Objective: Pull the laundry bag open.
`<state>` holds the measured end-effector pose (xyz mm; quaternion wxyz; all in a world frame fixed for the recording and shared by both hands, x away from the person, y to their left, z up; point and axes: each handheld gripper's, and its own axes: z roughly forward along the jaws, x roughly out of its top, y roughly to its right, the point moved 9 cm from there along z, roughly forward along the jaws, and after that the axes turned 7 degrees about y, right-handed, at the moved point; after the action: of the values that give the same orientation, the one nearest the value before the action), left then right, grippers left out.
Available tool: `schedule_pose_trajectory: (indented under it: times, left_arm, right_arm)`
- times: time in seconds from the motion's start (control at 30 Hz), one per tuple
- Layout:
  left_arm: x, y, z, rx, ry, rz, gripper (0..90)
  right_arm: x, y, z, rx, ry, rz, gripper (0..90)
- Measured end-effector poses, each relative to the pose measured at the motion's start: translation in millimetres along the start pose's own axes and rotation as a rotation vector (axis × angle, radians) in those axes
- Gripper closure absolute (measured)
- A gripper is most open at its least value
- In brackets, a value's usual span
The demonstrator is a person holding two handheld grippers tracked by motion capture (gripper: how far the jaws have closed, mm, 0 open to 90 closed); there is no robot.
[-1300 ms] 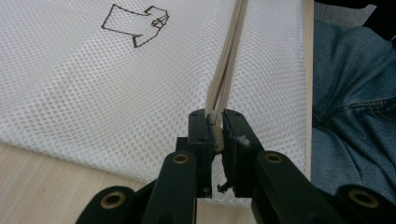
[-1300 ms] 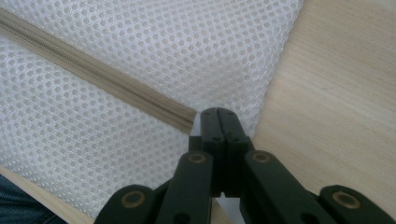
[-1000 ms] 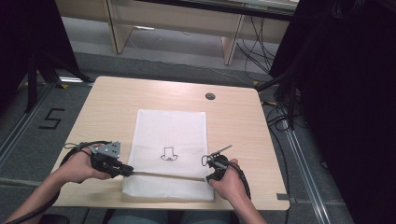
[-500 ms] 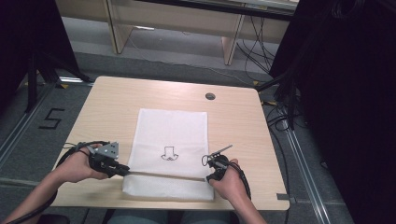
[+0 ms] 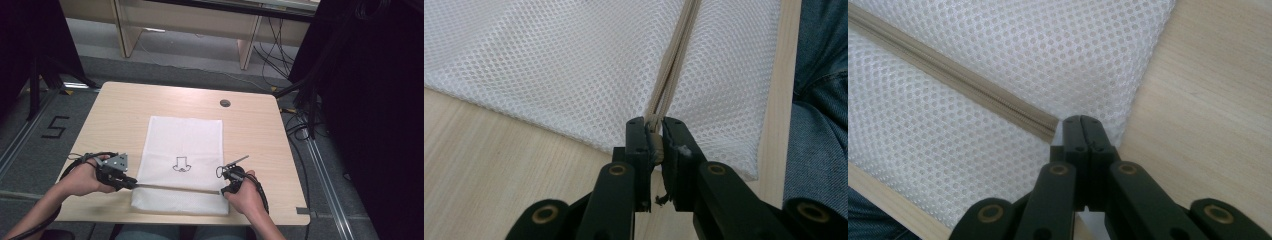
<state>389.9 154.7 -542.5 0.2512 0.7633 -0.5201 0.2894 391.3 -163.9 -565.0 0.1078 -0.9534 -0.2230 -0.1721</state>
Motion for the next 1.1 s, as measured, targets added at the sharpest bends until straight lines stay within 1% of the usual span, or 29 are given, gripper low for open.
schedule_pose_trajectory:
  times: [0.07, 0.13, 0.17, 0.2, 0.23, 0.3, 0.33, 0.37, 0.4, 0.47, 0.5, 0.53, 0.57, 0.6, 0.63, 0.67, 0.7, 0.73, 0.77, 0.8, 0.83, 0.87, 0.9, 0.93, 1.0, 1.03, 1.07, 1.1]
  left_arm:
    - [-0.8, -0.7, 0.0, 0.006, -0.009, 0.008, 82.1]
    - [-0.5, -0.6, -0.6, -0.002, -0.011, 0.008, 82.1]
    - [-0.1, -0.4, -0.6, 0.002, -0.005, 0.008, 82.1]
    - [0.2, -0.8, -1.0, 0.009, -0.004, 0.011, 82.1]
    - [0.1, -0.6, -0.7, 0.007, -0.008, 0.011, 82.1]
    - [-0.6, -1.3, -0.7, 0.014, -0.020, 0.021, 82.1]
    - [-0.5, -0.2, -0.3, 0.006, -0.011, 0.009, 82.1]
    - [-0.3, -0.6, -0.6, 0.004, -0.005, 0.006, 82.1]
    - [-0.2, -1.5, -1.4, 0.004, -0.008, 0.018, 82.1]
    - [-5.3, -5.1, -3.0, 0.035, -0.040, 0.019, 82.1]
    - [-7.1, -5.3, -3.8, 0.027, -0.030, 0.001, 82.1]
    - [-8.1, -5.9, -4.8, 0.029, -0.028, 0.000, 82.1]
    - [-9.1, -6.8, -6.5, 0.041, -0.031, 0.002, 82.1]
    - [-9.2, -5.8, -7.0, 0.032, -0.028, -0.002, 82.1]
    - [-8.3, -5.3, -7.5, 0.042, -0.017, -0.006, 82.1]
    - [-8.8, -5.1, -7.7, 0.039, -0.024, -0.003, 82.1]
    - [-9.4, -4.8, -7.4, 0.035, -0.032, 0.003, 82.1]
    - [-10.3, -5.7, -6.9, 0.040, -0.041, 0.011, 82.1]
    - [-11.1, -5.5, -6.7, 0.036, -0.047, 0.011, 82.1]
    - [-11.8, -5.5, -6.7, 0.037, -0.047, 0.004, 82.1]
    - [-12.7, -6.5, -7.4, 0.039, -0.054, 0.009, 82.1]
    - [-12.9, -5.9, -7.4, 0.038, -0.046, -0.003, 82.1]
    - [-13.5, -6.3, -7.6, 0.035, -0.050, -0.002, 82.1]
    - [-13.4, -5.0, -6.6, 0.030, -0.047, -0.011, 82.1]
    - [-15.5, -5.0, -5.1, 0.029, -0.070, -0.003, 82.1]
    - [-16.6, -5.4, -3.7, 0.031, -0.074, -0.003, 82.1]
    - [-18.0, -5.2, -3.3, 0.023, -0.083, -0.006, 82.1]
    - [-18.2, -5.1, -2.8, 0.026, -0.081, -0.007, 82.1]
  right_arm:
    - [0.0, 0.2, 0.0, -0.005, 0.000, -0.001, 90.0]
    - [0.0, 0.3, 0.0, -0.005, 0.000, -0.001, 90.0]
    - [-0.4, -0.5, -0.2, -0.009, -0.003, 0.015, 90.0]
    - [-0.3, 0.5, -0.3, -0.013, -0.003, 0.009, 90.0]
    - [-0.1, 0.4, 0.0, -0.008, -0.001, 0.003, 90.0]
    - [-0.2, 0.7, -0.3, -0.014, -0.003, 0.009, 90.0]
    - [-0.2, 0.5, -0.1, -0.011, -0.002, 0.008, 90.0]
    - [0.1, 0.4, 0.1, 0.000, 0.000, -0.004, 90.0]
    - [0.1, 0.3, 0.1, 0.000, 0.000, -0.003, 90.0]
    - [0.0, 0.4, 0.0, -0.002, -0.001, -0.001, 90.0]
    - [0.0, 0.7, 0.0, -0.004, -0.001, -0.001, 90.0]
    - [0.4, 1.1, 0.2, -0.005, 0.002, -0.007, 90.0]
    - [0.3, 1.1, 0.2, -0.006, 0.001, -0.006, 90.0]
    - [0.1, 0.0, -0.4, -0.003, -0.001, 0.010, 90.0]
    - [0.0, -0.2, -0.6, 0.001, -0.005, 0.008, 90.0]
    - [1.9, -2.6, -0.9, 0.014, 0.016, 0.026, 90.0]
    - [1.9, -3.1, -1.1, 0.016, 0.016, 0.025, 90.0]
    - [1.5, -3.4, -1.1, 0.021, 0.010, 0.025, 90.0]
    - [0.8, -0.7, -0.2, -0.009, 0.006, 0.016, 90.0]
    - [-0.1, -0.5, -0.5, -0.005, -0.006, 0.008, 90.0]
    - [-0.1, -0.5, -0.4, -0.005, -0.005, 0.010, 90.0]
    - [-0.1, -0.5, -0.4, -0.005, -0.005, 0.010, 90.0]
    - [-0.2, 1.1, -0.4, -0.018, -0.007, 0.009, 90.0]
    - [-0.2, 2.3, -0.3, -0.026, -0.007, 0.005, 90.0]
    - [-0.2, 0.3, -0.4, -0.009, -0.007, 0.010, 90.0]
    - [0.1, -0.7, -0.8, 0.004, -0.004, 0.011, 90.0]
    - [-0.2, 0.7, -0.7, -0.007, -0.006, 0.007, 90.0]
    - [-0.3, 0.7, -0.5, -0.012, -0.006, 0.008, 90.0]
